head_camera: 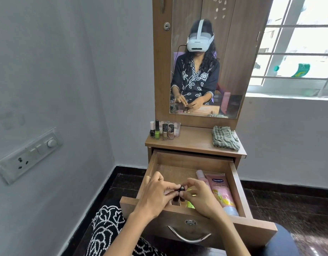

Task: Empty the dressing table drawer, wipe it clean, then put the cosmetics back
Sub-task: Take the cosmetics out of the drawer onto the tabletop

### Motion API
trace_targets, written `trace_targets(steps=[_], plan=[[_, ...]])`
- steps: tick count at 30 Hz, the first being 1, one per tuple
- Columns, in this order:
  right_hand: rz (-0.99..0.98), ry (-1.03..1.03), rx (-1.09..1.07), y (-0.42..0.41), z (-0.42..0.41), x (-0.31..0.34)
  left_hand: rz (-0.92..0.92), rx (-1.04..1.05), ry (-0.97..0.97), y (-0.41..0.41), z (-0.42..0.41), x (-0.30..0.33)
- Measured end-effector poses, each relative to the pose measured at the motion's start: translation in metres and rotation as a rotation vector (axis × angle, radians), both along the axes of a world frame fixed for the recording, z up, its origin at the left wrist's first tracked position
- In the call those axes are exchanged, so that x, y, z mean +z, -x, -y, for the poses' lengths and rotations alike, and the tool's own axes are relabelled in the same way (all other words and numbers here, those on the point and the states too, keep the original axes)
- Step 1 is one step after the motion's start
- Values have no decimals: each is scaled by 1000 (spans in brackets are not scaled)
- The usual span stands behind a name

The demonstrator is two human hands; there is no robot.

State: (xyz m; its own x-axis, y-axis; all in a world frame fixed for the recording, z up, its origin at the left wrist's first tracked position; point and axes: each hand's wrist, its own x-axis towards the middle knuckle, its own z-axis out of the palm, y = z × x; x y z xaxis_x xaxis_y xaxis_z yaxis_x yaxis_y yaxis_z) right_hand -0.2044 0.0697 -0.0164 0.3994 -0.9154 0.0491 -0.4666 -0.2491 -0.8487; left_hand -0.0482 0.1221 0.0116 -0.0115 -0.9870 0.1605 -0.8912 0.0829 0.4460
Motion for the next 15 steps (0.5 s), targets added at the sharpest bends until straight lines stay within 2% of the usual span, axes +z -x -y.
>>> trace_targets(steps=[4,7,11,15], plan=[[178,55,-51,-5,-3,12,-51,-7,110,-1,2,12],[304,115,-85,-10,1,35,-158,-27,207,-5,9,28],[354,207,-47,-16,19,70,-435,-51,306,-13,25,56],[372,255,4,-30,44,98,-559,-80,401,-27,49,77]])
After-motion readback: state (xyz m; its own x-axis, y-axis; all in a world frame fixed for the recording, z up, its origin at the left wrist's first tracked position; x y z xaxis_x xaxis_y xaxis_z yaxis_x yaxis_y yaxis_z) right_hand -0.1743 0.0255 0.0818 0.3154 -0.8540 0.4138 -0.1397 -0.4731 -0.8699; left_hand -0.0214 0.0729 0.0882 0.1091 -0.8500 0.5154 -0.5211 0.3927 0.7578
